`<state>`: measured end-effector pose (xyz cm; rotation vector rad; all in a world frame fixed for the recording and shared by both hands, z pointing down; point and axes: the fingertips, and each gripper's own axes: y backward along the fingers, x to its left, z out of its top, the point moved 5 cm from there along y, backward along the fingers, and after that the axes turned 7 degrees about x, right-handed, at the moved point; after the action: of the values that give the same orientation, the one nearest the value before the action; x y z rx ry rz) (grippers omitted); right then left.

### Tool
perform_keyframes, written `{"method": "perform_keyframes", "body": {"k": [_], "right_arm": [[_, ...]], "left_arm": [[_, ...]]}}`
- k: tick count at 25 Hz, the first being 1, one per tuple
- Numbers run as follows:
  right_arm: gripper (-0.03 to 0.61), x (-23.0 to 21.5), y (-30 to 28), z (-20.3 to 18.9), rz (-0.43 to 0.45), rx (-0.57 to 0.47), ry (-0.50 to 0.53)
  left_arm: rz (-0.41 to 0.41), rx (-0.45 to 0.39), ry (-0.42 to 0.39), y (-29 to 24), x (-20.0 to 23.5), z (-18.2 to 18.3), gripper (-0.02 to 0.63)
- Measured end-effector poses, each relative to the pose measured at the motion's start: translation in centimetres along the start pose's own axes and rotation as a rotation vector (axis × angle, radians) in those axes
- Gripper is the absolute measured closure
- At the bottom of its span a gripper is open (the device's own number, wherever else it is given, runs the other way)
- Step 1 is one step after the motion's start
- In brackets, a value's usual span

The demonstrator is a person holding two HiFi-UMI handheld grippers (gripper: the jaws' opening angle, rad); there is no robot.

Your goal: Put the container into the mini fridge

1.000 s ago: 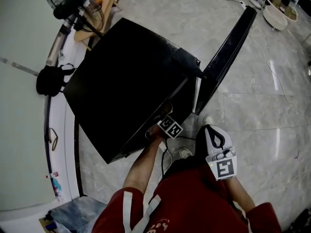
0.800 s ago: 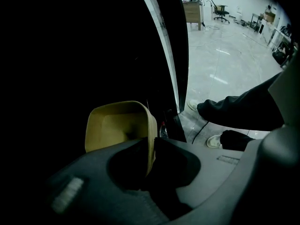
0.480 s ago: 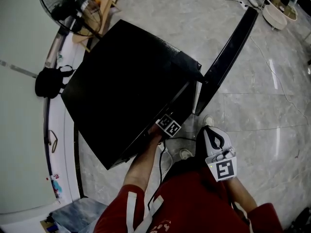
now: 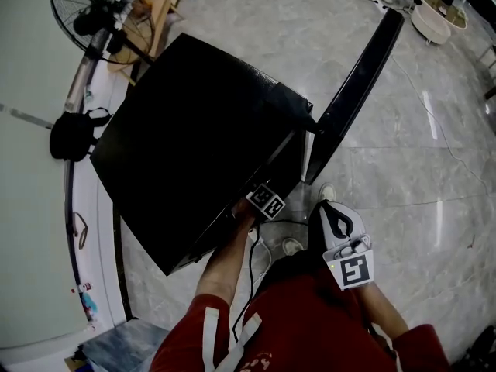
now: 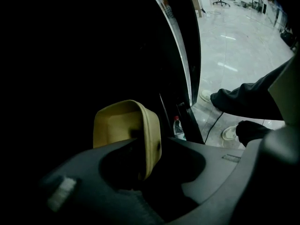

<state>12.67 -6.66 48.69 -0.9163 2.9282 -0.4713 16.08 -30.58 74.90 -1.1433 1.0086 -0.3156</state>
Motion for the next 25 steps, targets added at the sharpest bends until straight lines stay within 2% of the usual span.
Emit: {"method": "perform_keyframes", "body": {"k": [4,8,12,18,25], "right_arm": [[0.578,0.1,0.0,-0.1,-0.003,0.003,-0.016],[0.578,0.4,0.0,-0.4,0.009,0.019,-0.006],[0.578,0.8,-0.1,-0.1,0.018,0.011,-0.001],[0.578,1.1,0.4,0.1,0.008,-0.013,-0.004],[0.578,1.1,1.0,0.5,0.004,-0.026,-0.007]], "left_arm": [[0.047,0.024,-0.02,0.8,0.7,-0.1,0.411],[0.086,0.008,-0.018,2.1,1.2,-0.2,0.379],[0.138,-0.009,-0.047,3.7,1.5,-0.1,0.376],[0.169,-0.074,-0.007,7.0,1.1,-0.3,0.376],[0.142,-0.154,0.067,11.8,-1.0,-1.6,0.376]]}}
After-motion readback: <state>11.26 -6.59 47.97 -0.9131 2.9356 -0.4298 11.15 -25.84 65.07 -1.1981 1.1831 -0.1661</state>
